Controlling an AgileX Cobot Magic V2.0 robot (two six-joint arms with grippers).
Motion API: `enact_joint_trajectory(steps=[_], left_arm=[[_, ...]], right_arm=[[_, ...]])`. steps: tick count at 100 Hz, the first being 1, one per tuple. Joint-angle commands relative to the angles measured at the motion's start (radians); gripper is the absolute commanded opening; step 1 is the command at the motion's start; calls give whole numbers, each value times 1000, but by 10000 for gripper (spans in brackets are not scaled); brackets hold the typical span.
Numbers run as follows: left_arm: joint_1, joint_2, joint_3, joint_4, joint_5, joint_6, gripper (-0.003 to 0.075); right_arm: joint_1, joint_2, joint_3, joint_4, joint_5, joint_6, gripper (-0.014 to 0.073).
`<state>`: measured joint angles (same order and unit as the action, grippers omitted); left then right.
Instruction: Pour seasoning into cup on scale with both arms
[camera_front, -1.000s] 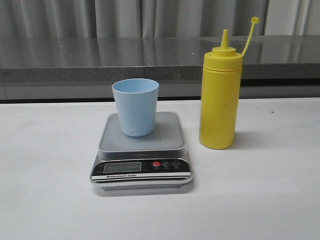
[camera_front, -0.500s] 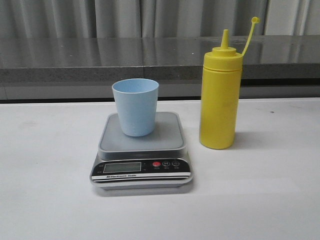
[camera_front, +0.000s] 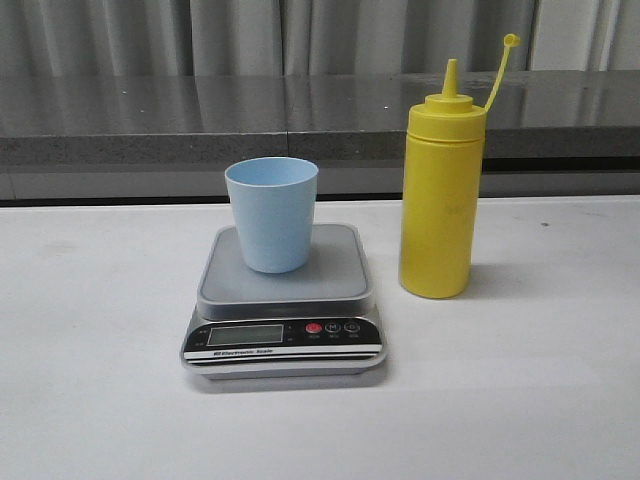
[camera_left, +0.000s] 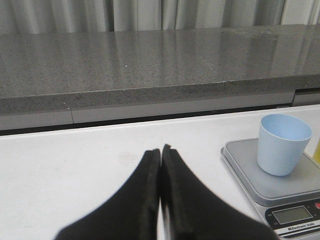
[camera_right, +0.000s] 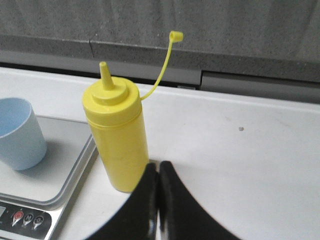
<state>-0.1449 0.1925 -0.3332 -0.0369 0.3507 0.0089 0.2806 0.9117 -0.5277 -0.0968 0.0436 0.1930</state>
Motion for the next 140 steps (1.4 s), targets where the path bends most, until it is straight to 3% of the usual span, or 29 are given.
enact_joint_trajectory(steps=[1, 12, 19, 26, 46, 57, 110, 140], left_arm=[[1, 8, -27, -9, -77, -3, -20], [1, 8, -27, -9, -77, -3, -20], [1, 8, -27, -9, -77, -3, -20], [1, 8, -27, -9, -77, -3, -20], [1, 8, -27, -9, -77, -3, -20], [1, 8, -27, -9, -77, -3, -20], [1, 8, -27, -9, -77, -3, -20], [1, 8, -27, -9, -77, -3, -20]], right_arm=[[2, 26, -35, -10, -85, 1, -66], [2, 75, -21, -10, -138, 1, -39], [2, 104, 2, -10, -188, 1, 36], [2, 134, 28, -10, -234, 1, 164], [2, 223, 90, -10, -362, 1, 672], [2, 270, 111, -10, -433, 2, 638], [2, 563, 124, -137, -898, 2, 638], [2, 708, 85, -138, -1031, 2, 638]])
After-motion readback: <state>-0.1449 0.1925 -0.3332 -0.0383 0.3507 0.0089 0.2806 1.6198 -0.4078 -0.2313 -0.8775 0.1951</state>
